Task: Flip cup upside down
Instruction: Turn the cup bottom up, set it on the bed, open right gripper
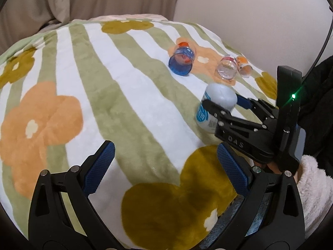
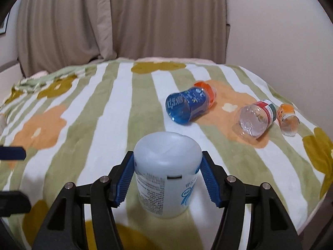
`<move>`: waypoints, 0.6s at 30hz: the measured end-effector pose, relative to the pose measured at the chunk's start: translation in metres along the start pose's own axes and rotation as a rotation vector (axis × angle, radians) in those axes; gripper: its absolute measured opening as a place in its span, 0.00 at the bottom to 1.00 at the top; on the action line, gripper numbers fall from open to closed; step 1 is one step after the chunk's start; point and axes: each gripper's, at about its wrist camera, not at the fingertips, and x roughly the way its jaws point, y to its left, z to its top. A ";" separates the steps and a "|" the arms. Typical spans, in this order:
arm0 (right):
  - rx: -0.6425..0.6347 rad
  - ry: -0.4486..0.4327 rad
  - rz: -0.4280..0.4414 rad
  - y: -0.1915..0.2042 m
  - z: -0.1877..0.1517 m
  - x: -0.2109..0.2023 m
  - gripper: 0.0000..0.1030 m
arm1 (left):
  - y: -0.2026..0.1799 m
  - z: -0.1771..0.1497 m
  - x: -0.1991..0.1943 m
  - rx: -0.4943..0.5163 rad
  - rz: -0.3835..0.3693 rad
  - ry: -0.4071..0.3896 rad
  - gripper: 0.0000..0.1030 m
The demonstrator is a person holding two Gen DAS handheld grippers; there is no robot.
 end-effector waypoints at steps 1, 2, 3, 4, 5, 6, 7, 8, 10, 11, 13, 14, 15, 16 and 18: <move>0.000 0.009 0.001 0.000 -0.003 -0.003 0.56 | -0.001 0.000 -0.001 0.002 0.003 -0.004 0.95; -0.001 0.023 0.001 -0.001 -0.003 -0.006 0.56 | -0.001 0.000 -0.002 0.005 0.009 -0.009 0.95; -0.002 0.029 0.000 0.000 -0.004 -0.006 0.56 | -0.002 -0.001 -0.003 0.006 0.014 -0.011 0.95; -0.003 0.034 -0.002 0.001 -0.004 -0.007 0.56 | -0.002 -0.001 -0.003 0.005 0.014 -0.010 0.95; -0.006 0.039 -0.004 0.001 -0.005 -0.007 0.56 | -0.002 -0.002 -0.003 0.004 0.015 -0.010 0.95; -0.008 0.042 -0.006 0.002 -0.005 -0.008 0.56 | -0.002 -0.002 -0.004 0.004 0.016 -0.010 0.95; -0.010 0.043 -0.008 0.003 -0.006 -0.008 0.56 | -0.002 -0.003 -0.004 0.004 0.020 -0.010 0.95; -0.009 0.044 -0.009 0.003 -0.007 -0.008 0.56 | -0.002 -0.003 -0.005 0.004 0.023 -0.011 0.95; -0.002 0.048 -0.009 0.003 -0.006 -0.008 0.56 | -0.001 -0.004 -0.005 0.002 0.027 -0.015 0.95; 0.001 0.051 -0.009 0.002 -0.006 -0.008 0.56 | -0.001 -0.004 -0.006 0.001 0.028 -0.017 0.95; 0.008 0.049 -0.011 0.002 -0.006 -0.008 0.56 | -0.001 -0.003 -0.006 -0.001 0.029 -0.020 0.95; 0.014 0.051 -0.007 0.002 -0.005 -0.008 0.57 | -0.001 -0.003 -0.006 -0.001 0.029 -0.021 0.95; 0.017 0.051 -0.002 0.002 -0.005 -0.008 0.57 | -0.001 -0.003 -0.005 0.000 0.030 -0.019 0.95; 0.022 0.051 0.011 0.001 -0.005 -0.008 0.57 | -0.001 -0.004 -0.006 0.001 0.029 -0.019 0.95; 0.032 0.069 0.029 0.000 -0.004 -0.007 0.66 | -0.001 -0.003 -0.006 0.002 0.030 -0.019 0.95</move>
